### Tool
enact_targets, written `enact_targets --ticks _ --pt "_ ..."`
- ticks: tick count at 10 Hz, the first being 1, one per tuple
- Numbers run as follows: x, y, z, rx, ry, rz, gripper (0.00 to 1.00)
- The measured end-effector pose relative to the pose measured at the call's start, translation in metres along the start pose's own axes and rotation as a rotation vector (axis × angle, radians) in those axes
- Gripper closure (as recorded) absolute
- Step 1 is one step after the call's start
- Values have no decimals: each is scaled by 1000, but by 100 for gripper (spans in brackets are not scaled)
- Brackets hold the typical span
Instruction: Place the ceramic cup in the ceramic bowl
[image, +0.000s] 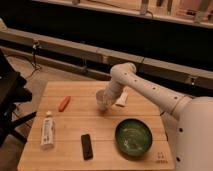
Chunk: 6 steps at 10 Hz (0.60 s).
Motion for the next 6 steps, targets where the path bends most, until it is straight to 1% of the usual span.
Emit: enact_targets --ticks 1,2,3,4,6 --pt "-3 0 -10 -1 -1 -1 97" --pt "-7 -1 -23 -1 -2 -3 100" --pt "-11 -3 -37 2 -4 -5 100" --pt "-14 -3 -46 0 -5 -7 100" --pt "-15 -1 -48 1 -5 -12 100"
